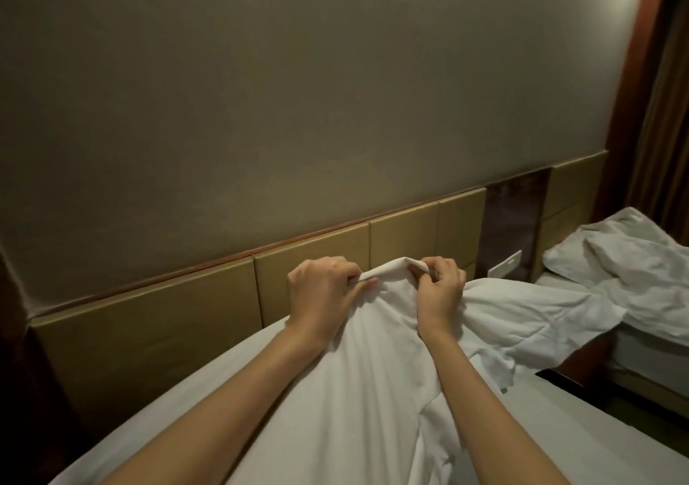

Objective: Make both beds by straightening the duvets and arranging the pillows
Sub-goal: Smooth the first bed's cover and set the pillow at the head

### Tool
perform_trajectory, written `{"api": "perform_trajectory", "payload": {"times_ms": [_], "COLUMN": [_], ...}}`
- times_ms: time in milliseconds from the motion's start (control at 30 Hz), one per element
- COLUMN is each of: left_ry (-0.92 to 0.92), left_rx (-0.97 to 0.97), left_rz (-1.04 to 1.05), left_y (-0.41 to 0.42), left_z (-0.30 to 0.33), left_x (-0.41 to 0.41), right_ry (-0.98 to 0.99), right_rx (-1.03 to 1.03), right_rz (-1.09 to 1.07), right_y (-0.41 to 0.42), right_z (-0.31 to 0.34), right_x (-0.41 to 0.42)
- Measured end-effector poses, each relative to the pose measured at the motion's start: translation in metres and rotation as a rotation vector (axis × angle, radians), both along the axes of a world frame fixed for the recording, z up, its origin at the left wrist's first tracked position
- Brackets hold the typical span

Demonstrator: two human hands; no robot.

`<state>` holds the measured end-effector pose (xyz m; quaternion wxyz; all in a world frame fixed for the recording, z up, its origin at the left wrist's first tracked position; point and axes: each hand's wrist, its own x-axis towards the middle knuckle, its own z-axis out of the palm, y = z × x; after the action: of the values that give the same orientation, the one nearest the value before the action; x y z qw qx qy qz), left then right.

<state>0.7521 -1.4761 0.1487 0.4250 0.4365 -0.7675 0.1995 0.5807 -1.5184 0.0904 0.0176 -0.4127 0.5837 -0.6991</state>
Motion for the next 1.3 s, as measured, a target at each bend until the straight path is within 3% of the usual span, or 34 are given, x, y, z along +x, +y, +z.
{"api": "perform_trajectory", "payload": {"times_ms": [133, 300, 400, 467, 567, 933, 1300], "left_ry": [-0.065, -0.267, -0.07, -0.005, 0.001, -0.121, -0.273], "left_rx": [-0.088, 0.438, 0.753, 0.754, 0.783, 0.974, 0.86], "left_rz": [0.007, 0.021, 0.078, 0.078, 0.061, -0.077, -0.281], "left_y": [-0.019, -0.025, -0.017, -0.013, -0.011, -0.002, 0.025], "left_z": [-0.046, -0.174, -0.236, -0.255, -0.257, -0.227, -0.156], "left_x": [-0.019, -0.036, -0.026, -0.018, -0.014, -0.003, 0.037], "right_ry": [0.039, 0.318, 0.41, 0.473, 0.596, 0.605, 0.727], "right_rx": [0.052, 0.519, 0.724, 0.759, 0.856, 1.041, 1.157], "right_rz": [-0.013, 0.015, 0.152, 0.172, 0.236, 0.256, 0.039], "right_y": [-0.012, 0.01, 0.027, 0.028, 0.028, 0.061, 0.146], "right_z": [-0.036, -0.156, -0.2, -0.204, -0.201, -0.163, -0.077], "right_x": [-0.023, -0.06, -0.079, -0.087, -0.083, -0.045, 0.016]}}
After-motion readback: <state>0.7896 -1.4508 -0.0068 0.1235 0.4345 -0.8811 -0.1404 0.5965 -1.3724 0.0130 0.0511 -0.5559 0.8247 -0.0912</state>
